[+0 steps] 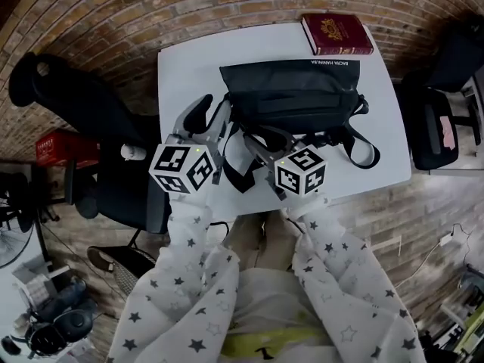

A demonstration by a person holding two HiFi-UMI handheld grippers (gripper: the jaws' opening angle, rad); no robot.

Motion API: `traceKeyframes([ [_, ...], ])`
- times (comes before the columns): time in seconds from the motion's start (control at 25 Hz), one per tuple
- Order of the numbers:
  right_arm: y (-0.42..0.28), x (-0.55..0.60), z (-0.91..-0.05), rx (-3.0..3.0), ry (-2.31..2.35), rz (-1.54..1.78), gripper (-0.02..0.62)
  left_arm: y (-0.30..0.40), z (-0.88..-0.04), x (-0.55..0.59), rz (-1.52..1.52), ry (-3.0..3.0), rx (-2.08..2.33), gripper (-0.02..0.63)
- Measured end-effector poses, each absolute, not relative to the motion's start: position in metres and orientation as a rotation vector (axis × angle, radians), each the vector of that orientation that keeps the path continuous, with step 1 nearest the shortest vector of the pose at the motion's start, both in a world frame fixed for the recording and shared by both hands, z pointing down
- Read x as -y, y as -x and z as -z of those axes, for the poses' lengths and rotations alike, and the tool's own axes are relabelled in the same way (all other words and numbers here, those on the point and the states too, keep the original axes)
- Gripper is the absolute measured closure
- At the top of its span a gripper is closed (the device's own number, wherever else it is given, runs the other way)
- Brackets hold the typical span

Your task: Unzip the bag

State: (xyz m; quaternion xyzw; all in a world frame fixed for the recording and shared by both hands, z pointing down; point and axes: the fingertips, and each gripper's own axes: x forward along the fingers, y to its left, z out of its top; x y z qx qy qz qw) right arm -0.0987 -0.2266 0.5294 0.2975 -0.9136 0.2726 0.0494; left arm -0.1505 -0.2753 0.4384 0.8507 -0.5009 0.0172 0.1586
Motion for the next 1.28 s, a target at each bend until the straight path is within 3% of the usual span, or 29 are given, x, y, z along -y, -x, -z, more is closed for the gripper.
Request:
traceKeyframes([
  [0.16,0.101,0.228,-0.538,2.733,-0.965,-0.759,0.477,0.135,-0.445,0.285,-0.096,-2.477,1.346,0.416],
  [1.0,0.101,0.242,-0.549,2.579,-1.169,-0.578,0.572,0.112,-0.461,0.297,-0.121,-2.531,1.195,0.449],
  [1.28,0.094,0.24,-0.548,2.553,-1.189,-0.578,0.577,0.112,-0.465,0.294,-0.122,-2.549,1.176,0.459],
])
